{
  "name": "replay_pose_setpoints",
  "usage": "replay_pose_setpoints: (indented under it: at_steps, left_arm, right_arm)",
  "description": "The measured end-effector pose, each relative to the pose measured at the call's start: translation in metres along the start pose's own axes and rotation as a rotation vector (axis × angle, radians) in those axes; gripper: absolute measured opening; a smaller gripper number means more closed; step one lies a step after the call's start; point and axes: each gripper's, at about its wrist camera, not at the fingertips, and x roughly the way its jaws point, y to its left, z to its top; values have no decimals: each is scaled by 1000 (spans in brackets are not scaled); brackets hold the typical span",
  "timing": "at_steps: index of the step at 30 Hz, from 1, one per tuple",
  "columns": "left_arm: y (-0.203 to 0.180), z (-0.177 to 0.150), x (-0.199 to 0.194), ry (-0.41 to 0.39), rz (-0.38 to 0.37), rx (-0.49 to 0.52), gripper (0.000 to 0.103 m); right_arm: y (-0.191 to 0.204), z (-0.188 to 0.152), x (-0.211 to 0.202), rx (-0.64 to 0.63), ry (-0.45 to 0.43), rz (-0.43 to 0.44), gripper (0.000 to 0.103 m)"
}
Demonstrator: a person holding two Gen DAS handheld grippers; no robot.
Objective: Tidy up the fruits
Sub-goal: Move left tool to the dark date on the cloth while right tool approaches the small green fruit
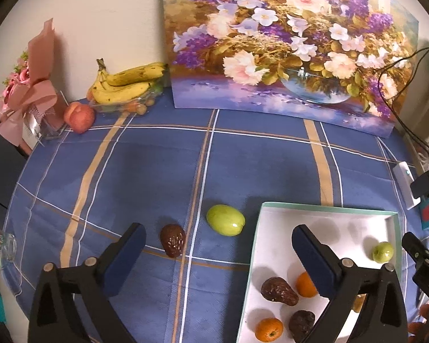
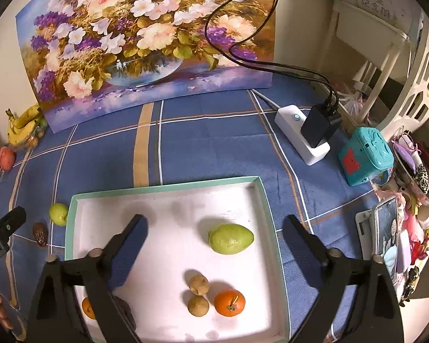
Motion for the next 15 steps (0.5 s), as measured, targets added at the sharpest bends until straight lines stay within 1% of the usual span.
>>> replay_pose_setpoints:
  at_steps: [10,15]
  left_arm:
    - [7,1,0,2,2,-1,103]
    - [21,3,1,6,17,-14,103]
  right_arm:
    - [8,0,0,-4,-6,7,97]
    - [17,1,0,-10,-6,14,97]
